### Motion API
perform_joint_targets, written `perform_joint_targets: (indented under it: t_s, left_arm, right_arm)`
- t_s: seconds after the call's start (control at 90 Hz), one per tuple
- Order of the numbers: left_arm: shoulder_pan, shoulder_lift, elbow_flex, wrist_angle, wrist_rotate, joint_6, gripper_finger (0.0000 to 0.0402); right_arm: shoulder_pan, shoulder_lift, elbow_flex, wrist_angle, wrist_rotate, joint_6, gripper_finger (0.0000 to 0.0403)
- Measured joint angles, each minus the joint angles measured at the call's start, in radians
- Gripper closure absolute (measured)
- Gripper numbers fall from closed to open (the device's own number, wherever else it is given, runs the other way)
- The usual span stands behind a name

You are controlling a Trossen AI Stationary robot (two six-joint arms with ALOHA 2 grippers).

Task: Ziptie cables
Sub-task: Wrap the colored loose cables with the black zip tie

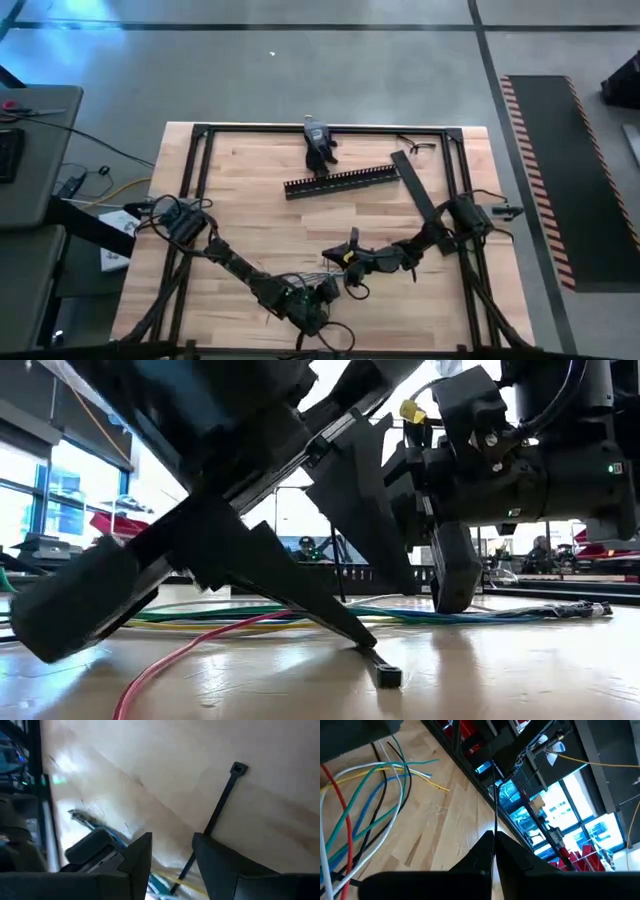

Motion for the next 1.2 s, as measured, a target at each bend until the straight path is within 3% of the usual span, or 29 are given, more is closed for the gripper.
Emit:
perform_joint_targets:
  t_s: [0.111,0.333,0.511,0.878,1.2]
  left_arm:
    - [0.014,-0.029,-0.003,-0.015,0.023,-0.027,0.0264]
    - [0.014,-0.075,0.002,-0.02,-0.057,-0.034,0.0264]
    - [0.002,-0.057,0.001,-0.086,0.068,-0.08,0.0264]
    - [0.014,0.015,0.005,0.018,0.092,0.0,0.0264]
    - [0.062,0.021,0.006,0.088,0.252,-0.007,0.0269]
  right_arm:
    - [0.0,0.0,0.0,0.0,-0.001,0.001,0.0403]
    - [0.0,0.0,0.0,0.0,-0.005,0.003,0.0403]
    - [0.0,0.0,0.0,0.0,-0.004,-0.002,0.0403]
    - [0.0,0.0,0.0,0.002,-0.003,0.002,0.0403]
    - [0.0,0.0,0.0,0.005,-0.003,0.002,0.0403]
